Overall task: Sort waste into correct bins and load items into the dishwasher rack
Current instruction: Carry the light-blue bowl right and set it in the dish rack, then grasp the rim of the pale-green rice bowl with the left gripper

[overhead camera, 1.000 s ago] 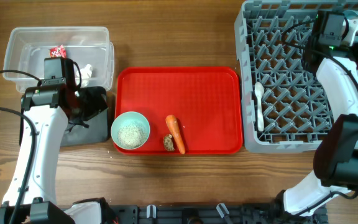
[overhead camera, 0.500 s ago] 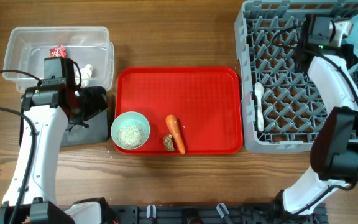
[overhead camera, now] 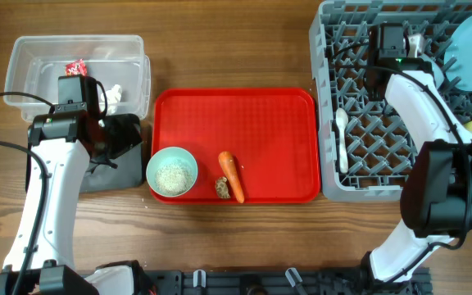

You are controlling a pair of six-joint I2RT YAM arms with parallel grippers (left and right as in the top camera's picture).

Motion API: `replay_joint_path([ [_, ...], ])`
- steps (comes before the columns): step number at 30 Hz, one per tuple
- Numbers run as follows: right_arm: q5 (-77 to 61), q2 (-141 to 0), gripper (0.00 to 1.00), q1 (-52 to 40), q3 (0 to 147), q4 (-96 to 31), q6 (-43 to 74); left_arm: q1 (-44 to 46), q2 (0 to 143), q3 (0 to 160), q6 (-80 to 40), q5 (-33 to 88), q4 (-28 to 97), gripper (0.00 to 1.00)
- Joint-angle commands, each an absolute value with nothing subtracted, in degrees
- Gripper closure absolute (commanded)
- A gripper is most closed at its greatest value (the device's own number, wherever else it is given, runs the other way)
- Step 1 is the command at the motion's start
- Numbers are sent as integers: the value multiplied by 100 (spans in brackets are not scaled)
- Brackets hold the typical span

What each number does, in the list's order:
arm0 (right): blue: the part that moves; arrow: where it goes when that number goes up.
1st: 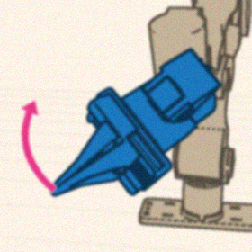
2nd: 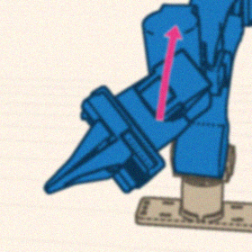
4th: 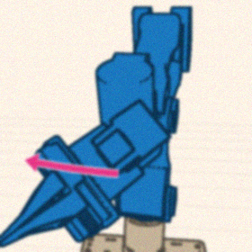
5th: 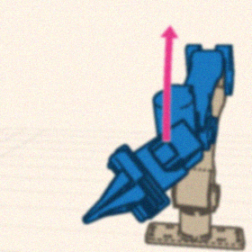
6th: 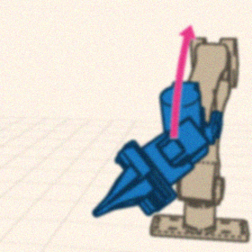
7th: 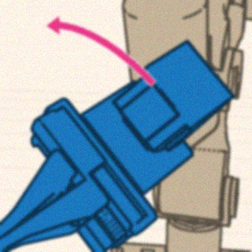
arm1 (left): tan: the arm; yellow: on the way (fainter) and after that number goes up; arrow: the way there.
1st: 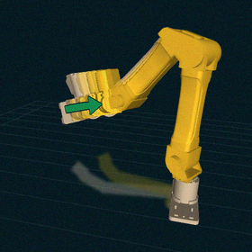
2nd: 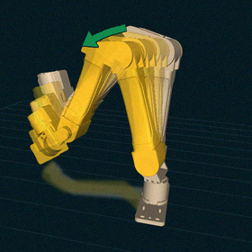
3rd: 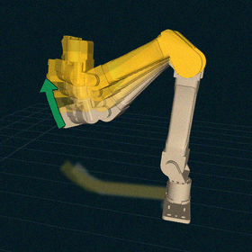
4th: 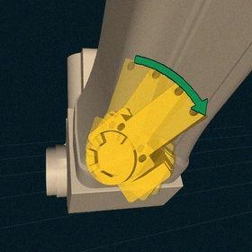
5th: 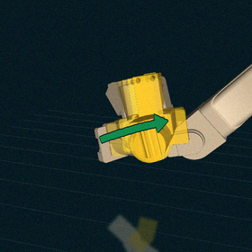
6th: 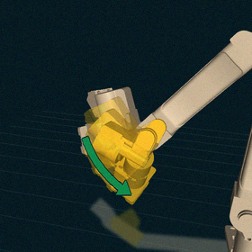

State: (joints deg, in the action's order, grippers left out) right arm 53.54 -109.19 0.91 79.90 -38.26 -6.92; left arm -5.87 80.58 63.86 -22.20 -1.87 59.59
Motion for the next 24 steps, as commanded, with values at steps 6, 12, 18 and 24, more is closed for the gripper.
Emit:
replay_joint_path([
  [6, 4418, -10737, 65, 75, 8014, -4034, 1, -617, 8068, 6396, -2298, -242, 5942, 4],
  [12, 3581, -9913, 37, 75, 8016, -4042, -5, -617, 8068, 6396, -2298, -224, 5942, 3],
  [18, 1074, -9045, 31, 75, 8016, -4292, 1, -609, 8068, 6396, -2298, 231, 5898, 3],
  [24, -902, -8737, 31, -47, 8016, -4856, 36, -276, 8068, 6396, -2298, 403, 5887, 5],
])
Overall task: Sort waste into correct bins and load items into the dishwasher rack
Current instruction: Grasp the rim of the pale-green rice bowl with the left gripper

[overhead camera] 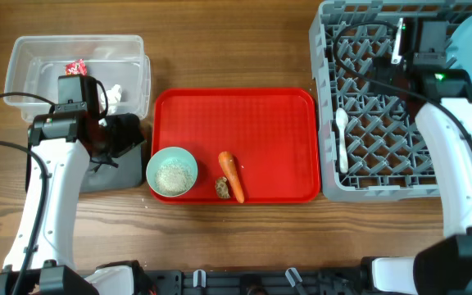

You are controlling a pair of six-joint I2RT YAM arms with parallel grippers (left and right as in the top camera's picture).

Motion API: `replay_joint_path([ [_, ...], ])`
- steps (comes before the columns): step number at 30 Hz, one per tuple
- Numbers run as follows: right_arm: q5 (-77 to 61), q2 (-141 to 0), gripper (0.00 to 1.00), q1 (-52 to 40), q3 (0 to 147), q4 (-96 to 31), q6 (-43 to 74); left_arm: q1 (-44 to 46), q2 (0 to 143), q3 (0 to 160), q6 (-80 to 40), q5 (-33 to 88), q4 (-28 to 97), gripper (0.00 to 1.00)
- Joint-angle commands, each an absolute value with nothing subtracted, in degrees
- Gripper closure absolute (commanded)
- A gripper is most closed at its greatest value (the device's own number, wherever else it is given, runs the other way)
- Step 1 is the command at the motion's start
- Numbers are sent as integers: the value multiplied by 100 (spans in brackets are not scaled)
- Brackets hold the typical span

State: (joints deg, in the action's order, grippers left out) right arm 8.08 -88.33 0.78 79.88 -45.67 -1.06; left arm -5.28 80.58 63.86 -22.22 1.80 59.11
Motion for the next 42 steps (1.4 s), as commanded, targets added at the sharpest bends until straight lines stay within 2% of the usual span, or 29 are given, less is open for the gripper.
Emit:
replay_joint_path([
  [1, -1011, -8739, 31, -104, 8016, -4982, 40, -172, 8068, 6396, -2300, 403, 5876, 5],
  [11, -1041, -8781, 31, -718, 8014, -5299, 19, 1085, 8095, 6182, -2790, 381, 5634, 7],
  [21, -1044, -8790, 31, -766, 8014, -5284, 21, 1997, 8803, 5769, -3267, 381, 4965, 10],
  [29, -1041, -8790, 30, -766, 8014, -5299, 19, 2510, 9487, 5769, -3269, 222, 4576, 20],
  [34, -1041, -8790, 30, -766, 8014, -5277, 19, 2523, 9797, 5769, -3269, 119, 4560, 34],
  [39, -1041, -8790, 30, -766, 8014, -5275, 21, 2526, 9850, 5769, -3267, 99, 4560, 72],
  [41, -1041, -8790, 30, -766, 8014, -5273, 19, 2526, 9850, 5769, -3267, 97, 4560, 80],
  [42, -1041, -8790, 30, -766, 8014, -5275, 21, 2523, 9850, 5769, -3267, 99, 4560, 89],
])
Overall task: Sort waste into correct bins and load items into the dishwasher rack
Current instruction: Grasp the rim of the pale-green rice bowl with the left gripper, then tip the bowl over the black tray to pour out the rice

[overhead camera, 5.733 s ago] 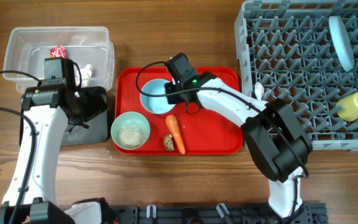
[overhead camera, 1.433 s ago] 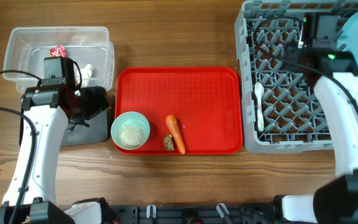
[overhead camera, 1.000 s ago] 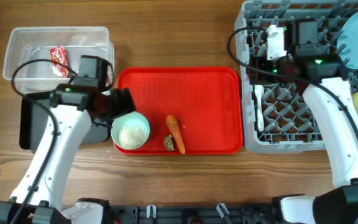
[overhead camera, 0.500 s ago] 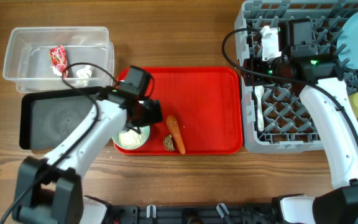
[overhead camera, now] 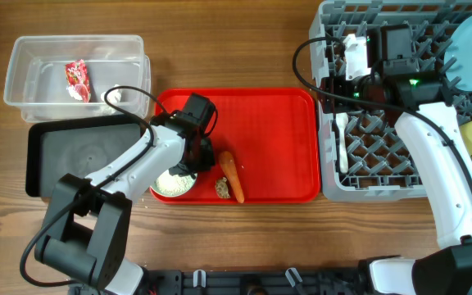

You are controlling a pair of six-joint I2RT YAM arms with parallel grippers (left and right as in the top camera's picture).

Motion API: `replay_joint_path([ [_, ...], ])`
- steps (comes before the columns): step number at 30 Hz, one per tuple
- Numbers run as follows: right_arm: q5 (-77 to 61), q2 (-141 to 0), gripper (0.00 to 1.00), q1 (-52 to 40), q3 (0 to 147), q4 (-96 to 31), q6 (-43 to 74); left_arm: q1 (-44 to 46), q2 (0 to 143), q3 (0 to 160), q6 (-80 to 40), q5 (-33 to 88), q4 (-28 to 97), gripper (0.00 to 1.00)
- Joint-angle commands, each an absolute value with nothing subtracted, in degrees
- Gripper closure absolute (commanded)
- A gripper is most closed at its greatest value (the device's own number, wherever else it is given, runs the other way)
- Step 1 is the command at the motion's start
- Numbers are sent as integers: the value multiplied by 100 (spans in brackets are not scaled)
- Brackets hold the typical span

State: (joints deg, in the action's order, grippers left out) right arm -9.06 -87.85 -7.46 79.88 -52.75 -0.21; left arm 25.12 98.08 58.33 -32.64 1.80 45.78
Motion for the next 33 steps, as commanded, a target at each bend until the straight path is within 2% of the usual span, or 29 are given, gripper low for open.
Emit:
replay_joint_path([
  [1, -1041, -8790, 30, -766, 8014, -5275, 21, 2523, 9850, 5769, -3264, 97, 4563, 95],
  [7, -1041, -8790, 30, -766, 8014, -5275, 19, 2523, 9773, 5839, -3260, 97, 4611, 96],
  [16, -1039, -8790, 30, -766, 8014, -5271, 16, 2316, 9124, 6329, -2871, -8, 5319, 96],
  [27, -1037, -8790, 30, -766, 8014, -5256, 5, 1015, 8593, 6464, -2193, 86, 5561, 96],
  [33, -1037, -8790, 30, -766, 8014, -5236, 3, 49, 8521, 6464, -1623, 939, 5188, 96],
])
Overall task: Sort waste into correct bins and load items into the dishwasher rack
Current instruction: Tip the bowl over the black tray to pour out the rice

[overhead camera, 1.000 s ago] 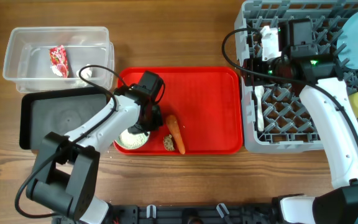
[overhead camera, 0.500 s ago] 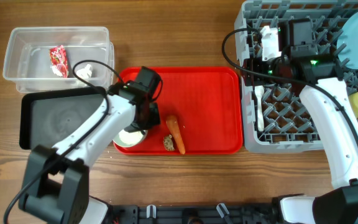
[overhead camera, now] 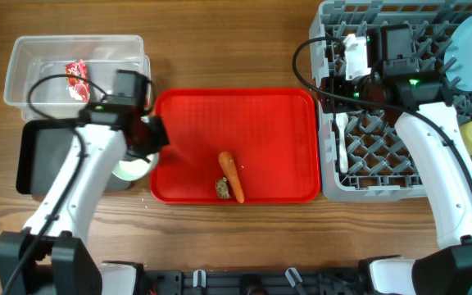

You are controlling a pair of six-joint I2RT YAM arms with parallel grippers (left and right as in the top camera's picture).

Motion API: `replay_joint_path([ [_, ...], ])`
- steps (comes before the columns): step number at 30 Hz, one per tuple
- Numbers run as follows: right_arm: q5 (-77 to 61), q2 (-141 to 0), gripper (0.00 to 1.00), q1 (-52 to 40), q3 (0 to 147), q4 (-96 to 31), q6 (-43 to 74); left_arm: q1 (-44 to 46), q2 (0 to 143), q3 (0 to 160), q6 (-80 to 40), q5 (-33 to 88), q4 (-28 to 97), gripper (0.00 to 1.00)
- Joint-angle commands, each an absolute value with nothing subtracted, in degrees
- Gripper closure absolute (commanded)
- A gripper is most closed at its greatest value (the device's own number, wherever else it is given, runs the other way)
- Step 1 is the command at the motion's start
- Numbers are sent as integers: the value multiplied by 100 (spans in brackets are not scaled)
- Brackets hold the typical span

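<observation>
A pale green bowl (overhead camera: 132, 170) of whitish crumbs sits just off the left edge of the red tray (overhead camera: 260, 111), over the right end of the black bin (overhead camera: 41, 157). My left gripper (overhead camera: 144, 139) is shut on its rim and the arm hides most of it. A carrot (overhead camera: 231, 175) and a small brown lump (overhead camera: 222, 188) lie on the tray. Over the top left of the grey dishwasher rack (overhead camera: 328, 176) hangs my right gripper (overhead camera: 351, 54); how its white fingers stand is unclear.
A clear bin (overhead camera: 23, 57) at the back left holds a red wrapper (overhead camera: 76, 79). In the rack are a white spoon (overhead camera: 341, 141) along its left side, a blue plate and a yellow object.
My left gripper and the bowl have gone from the tray's lower left corner to just left of the tray, over the black bin's end. The right arm has not moved.
At first my left gripper was at the black bin, with the bowl on the tray, while my right gripper was deep in the rack near the plate. The left gripper then stood at the bowl in the tray. Now the bowl is off the tray.
</observation>
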State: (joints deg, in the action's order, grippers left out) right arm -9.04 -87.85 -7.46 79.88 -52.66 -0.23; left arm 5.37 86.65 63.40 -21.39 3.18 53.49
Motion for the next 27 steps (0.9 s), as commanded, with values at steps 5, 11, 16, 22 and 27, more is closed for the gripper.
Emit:
replay_joint_path([
  [5, -1037, -8790, 30, -766, 8014, -5238, 1, -746, 8521, 6464, -1365, 1658, 4812, 96],
  [11, -1037, -8790, 30, -766, 8014, -5256, 1, -1581, 8527, 6462, -1275, 2602, 4480, 96],
  [16, -989, -8790, 30, -766, 8014, -5260, -5, -2152, 8562, 6462, -799, 3391, 4484, 96],
  [22, -976, -8790, 30, -764, 8014, -5277, -3, -2877, 8831, 6368, 36, 4762, 4689, 96],
  [27, -836, -8790, 30, -766, 8014, -5306, -8, -3376, 9028, 6069, 486, 5507, 4668, 96],
])
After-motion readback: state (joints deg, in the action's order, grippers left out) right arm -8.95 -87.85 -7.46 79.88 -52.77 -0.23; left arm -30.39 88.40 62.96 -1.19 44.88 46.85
